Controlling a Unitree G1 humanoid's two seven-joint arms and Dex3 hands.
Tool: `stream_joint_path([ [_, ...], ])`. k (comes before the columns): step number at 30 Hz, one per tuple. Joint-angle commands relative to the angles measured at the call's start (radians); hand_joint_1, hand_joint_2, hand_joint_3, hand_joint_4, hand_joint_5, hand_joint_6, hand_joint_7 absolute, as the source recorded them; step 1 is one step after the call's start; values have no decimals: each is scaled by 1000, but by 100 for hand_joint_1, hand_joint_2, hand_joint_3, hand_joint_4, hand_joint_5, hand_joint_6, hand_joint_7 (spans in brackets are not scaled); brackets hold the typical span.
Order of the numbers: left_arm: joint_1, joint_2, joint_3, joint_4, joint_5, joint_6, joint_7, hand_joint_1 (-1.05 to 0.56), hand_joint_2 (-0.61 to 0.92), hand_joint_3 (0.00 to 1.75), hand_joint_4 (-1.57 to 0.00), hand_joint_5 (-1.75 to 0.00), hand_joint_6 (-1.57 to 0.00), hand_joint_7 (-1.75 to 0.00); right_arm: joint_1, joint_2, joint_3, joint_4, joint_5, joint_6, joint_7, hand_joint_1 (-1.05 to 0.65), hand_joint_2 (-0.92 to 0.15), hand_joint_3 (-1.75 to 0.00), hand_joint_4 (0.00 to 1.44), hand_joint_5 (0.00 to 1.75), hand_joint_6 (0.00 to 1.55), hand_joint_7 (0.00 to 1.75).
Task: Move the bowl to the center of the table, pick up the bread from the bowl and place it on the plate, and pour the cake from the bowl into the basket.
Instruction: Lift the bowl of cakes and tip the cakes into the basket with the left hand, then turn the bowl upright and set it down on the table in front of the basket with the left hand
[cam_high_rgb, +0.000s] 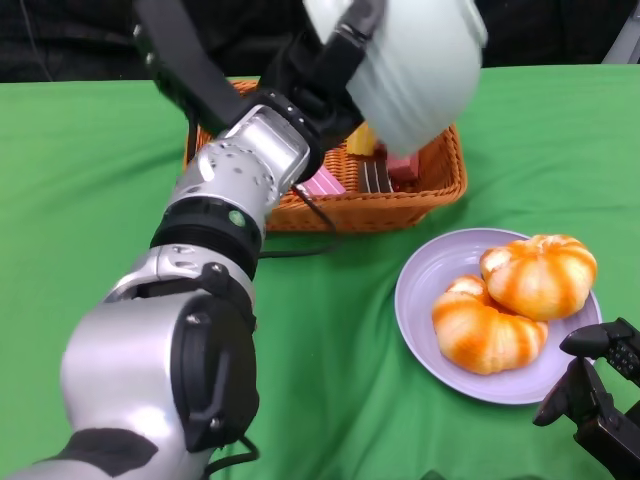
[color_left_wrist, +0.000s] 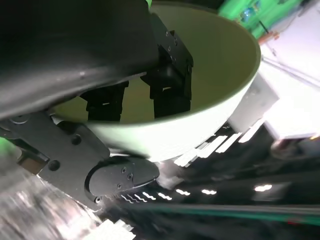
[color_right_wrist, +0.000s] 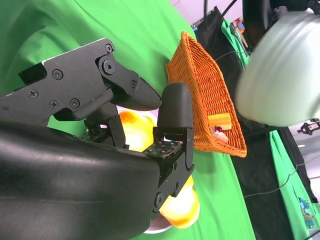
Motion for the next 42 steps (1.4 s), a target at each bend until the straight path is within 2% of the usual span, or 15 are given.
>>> stream_joint_path([
  [1, 25, 24, -57, -51, 53, -45, -113, -17, 78, 89, -79, -175, -72, -156, 2, -9, -14, -4, 4, -7, 5, -5, -72, -93, 63, 175, 56, 149],
  [8, 100, 86, -172, -210, 135, -63, -285, -18, 68, 97, -79, -175, -86, -134, 4, -12, -11, -15, 3, 1, 5, -6, -71, -95, 62, 175, 53, 153],
  [11, 136, 112, -205, -289, 148, -58, -338, -17, 64, 102, -78, -175, -86, -134, 4, -11, -11, -16, 2, 1, 3, -6, -71, -95, 62, 175, 53, 154],
  [15, 153, 117, -218, -323, 144, -46, -341, -16, 62, 104, -78, -175, -85, -136, 4, -11, -11, -16, 3, 1, 3, -6, -71, -96, 62, 175, 53, 154],
  [18, 239, 189, -298, -441, 218, -200, -454, -19, 61, 103, -78, -175, -78, -146, 6, -15, -8, -20, -5, 4, -1, -6, -70, -96, 62, 175, 53, 154],
  [19, 277, 218, -332, -476, 265, -303, -479, -20, 60, 103, -78, -175, -76, -148, 6, -16, -7, -22, -9, 4, -2, -6, -70, -96, 62, 175, 53, 154],
  [21, 314, 245, -365, -503, 314, -419, -495, -16, 55, 114, -82, -175, -75, -151, 7, -17, -5, -24, -14, 3, -3, -6, -71, -96, 62, 175, 53, 154],
  [22, 345, 272, -387, -517, 358, -519, -502, -16, 54, 116, -82, -175, -75, -152, 8, -18, -5, -26, -13, 1, 2, -6, -71, -96, 62, 175, 53, 153],
  [24, 375, 300, -411, -522, 400, -630, -505, -16, 54, 117, -80, -175, -75, -146, 8, -19, -5, -27, -11, -2, 7, -5, -72, -97, 63, 175, 53, 153],
  [26, 438, 344, -436, -496, 451, -869, -518, -11, 57, 111, -76, -174, -73, -142, 4, -18, -9, -24, -4, -1, 10, -6, -72, -97, 63, 175, 53, 153],
  [30, 515, 399, -453, -434, 533, -1201, -464, -8, 58, 100, -81, -162, -81, -126, 2, -18, -11, -25, 4, 3, 9, -6, -73, -96, 63, 175, 54, 151],
  [36, 560, 454, -433, -306, 634, -1549, -365, -11, 52, 111, -84, -163, -89, -113, 0, -19, -7, -28, -1, 6, 5, -6, -74, -94, 63, 174, 56, 149],
  [42, 593, 498, -399, -217, 754, -1748, -247, -8, 50, 114, -79, -171, -89, -117, -5, -22, -5, -24, 0, 8, 9, -7, -74, -94, 63, 175, 55, 149],
])
